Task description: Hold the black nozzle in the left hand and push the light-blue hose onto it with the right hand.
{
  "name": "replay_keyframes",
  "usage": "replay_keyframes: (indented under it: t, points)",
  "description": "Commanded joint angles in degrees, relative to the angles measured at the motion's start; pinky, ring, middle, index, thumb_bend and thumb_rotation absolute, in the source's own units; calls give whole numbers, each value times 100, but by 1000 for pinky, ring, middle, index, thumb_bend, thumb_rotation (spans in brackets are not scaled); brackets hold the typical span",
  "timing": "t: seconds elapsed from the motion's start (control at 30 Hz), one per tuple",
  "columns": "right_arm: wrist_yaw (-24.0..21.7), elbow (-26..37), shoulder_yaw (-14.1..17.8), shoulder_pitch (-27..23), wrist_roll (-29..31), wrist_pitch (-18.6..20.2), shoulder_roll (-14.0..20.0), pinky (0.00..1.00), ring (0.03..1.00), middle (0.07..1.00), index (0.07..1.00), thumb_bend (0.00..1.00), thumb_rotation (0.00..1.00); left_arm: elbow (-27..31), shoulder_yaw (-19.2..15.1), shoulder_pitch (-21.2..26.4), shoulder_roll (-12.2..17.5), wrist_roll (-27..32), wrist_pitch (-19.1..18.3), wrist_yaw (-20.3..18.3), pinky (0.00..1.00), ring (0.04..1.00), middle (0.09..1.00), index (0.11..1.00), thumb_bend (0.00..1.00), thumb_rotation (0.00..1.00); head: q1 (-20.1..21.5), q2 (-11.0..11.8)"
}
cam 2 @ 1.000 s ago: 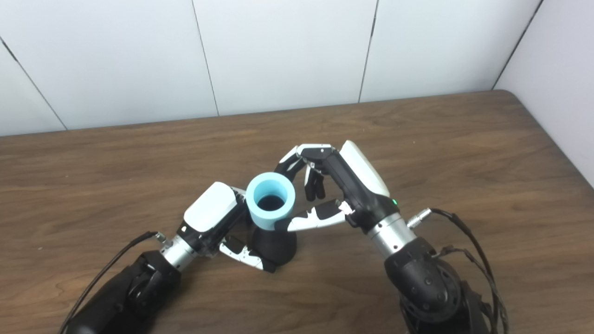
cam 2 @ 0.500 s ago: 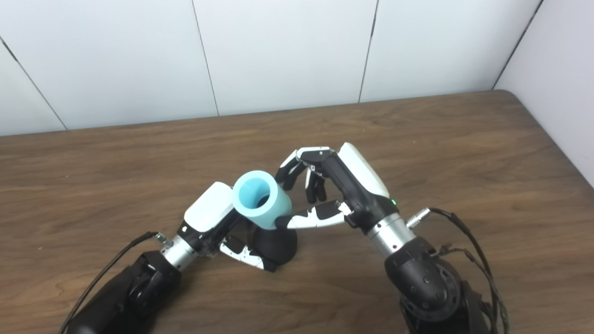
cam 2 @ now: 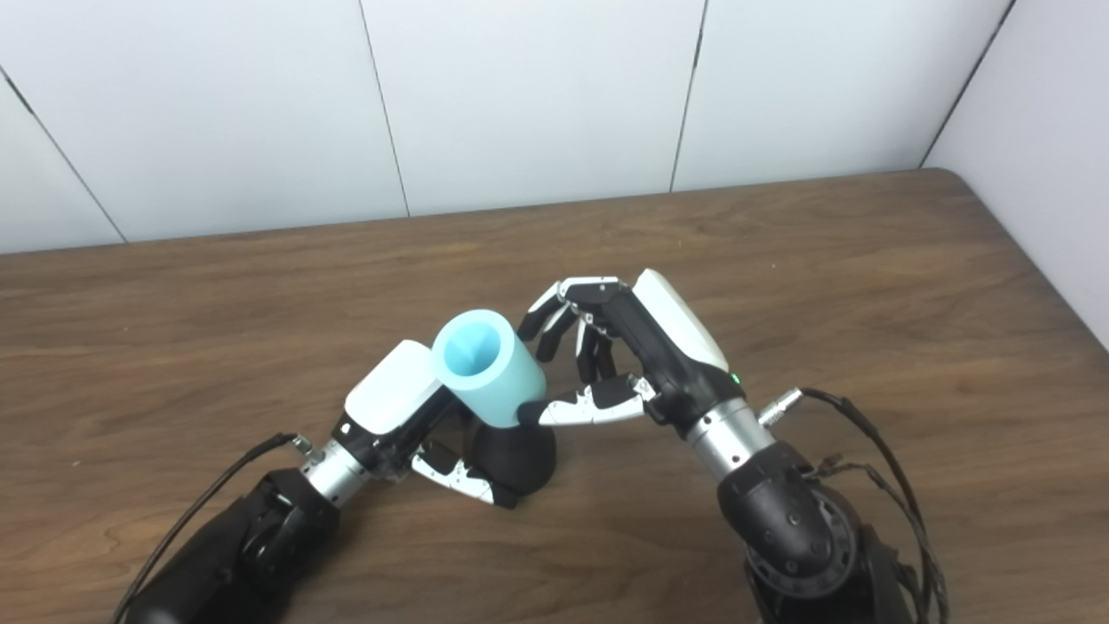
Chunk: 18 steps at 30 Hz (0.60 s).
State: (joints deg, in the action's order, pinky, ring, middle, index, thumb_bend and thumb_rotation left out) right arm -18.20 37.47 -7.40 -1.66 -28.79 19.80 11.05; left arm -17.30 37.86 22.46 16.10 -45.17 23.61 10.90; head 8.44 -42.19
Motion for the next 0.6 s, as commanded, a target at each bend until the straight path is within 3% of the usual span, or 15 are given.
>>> replay_keyframes:
  t: [0.0,0.57]
  points:
    - [37,312,11,-126,-46,-25,-8,108,185,431,536,517,0,-650,572,-1206,-41,-290,43,-334,264,358,448,513,520,0,4,-5]
    - [77,314,40,-47,-169,10,7,152,231,433,533,517,0,-666,569,-1196,-17,-292,44,-350,287,379,471,502,522,0,26,28]
